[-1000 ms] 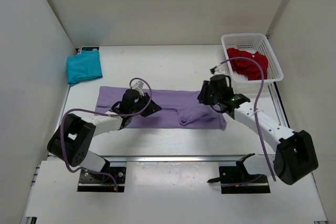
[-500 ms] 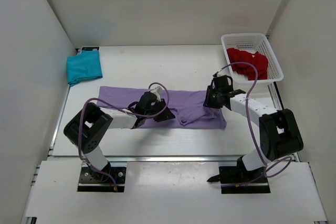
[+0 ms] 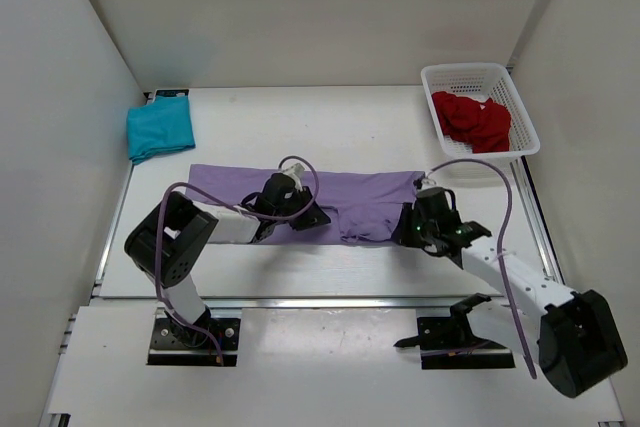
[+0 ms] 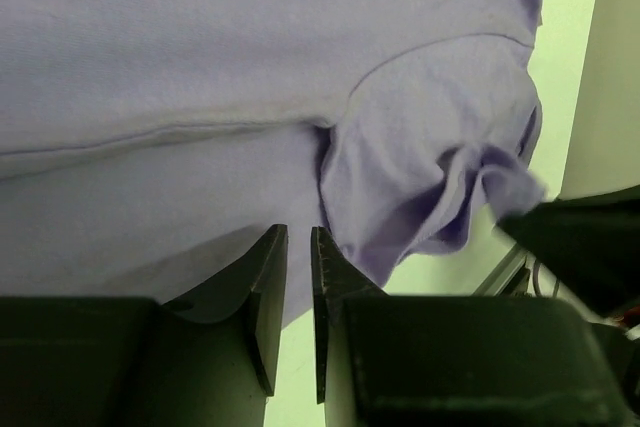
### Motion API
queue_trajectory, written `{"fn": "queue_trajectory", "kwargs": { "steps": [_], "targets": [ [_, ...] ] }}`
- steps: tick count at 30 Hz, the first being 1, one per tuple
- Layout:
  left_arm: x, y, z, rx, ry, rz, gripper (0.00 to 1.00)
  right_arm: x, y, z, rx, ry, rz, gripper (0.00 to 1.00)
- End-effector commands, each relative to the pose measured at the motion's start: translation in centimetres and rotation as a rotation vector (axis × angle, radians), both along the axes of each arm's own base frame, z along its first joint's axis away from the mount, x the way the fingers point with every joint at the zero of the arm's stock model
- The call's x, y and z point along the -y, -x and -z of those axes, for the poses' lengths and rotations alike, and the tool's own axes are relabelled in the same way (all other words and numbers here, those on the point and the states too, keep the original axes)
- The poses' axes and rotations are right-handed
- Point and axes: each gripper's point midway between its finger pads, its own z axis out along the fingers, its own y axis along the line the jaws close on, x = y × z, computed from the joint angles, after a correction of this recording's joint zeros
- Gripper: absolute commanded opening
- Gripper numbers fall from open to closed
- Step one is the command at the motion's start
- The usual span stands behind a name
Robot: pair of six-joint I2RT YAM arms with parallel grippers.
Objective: Fold and stack the t-shirts
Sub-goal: Fold the other side of the tshirt into a rectangle
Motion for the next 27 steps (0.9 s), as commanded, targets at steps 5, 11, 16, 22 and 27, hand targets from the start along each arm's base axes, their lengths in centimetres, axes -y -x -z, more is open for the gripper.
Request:
{"fn": "queue_trajectory", "kwargs": {
  "steps": [5, 11, 16, 22, 27],
  "targets": [
    [0.1, -0.6, -1.8, 0.043, 0.038, 0.006, 0.27, 2.2, -0.7, -2.1, 0.085, -0.118, 0.153, 0.38],
    [0.6, -0.1, -1.0, 0.031, 0.011, 0.02, 0.27, 5.1, -8.2, -3.9, 0.166, -0.111, 0.233, 0.31],
    [0.7, 0.5, -1.0, 0.036, 0.007, 0.037, 0.26, 7.1, -14.1, -3.3, 0.176, -0.076, 0.279, 0.3],
    [0.4, 1.5, -0.3, 0.022, 0.004, 0.045, 0.27, 7.6, -16.3, -1.5, 0.148, -0.007, 0.28, 0.3],
    [0.7, 2.1, 0.4, 0.003, 0.0, 0.069, 0.27, 7.5, -16.3, -0.1, 0.09, -0.009, 0.272, 0.27]
  ]
}}
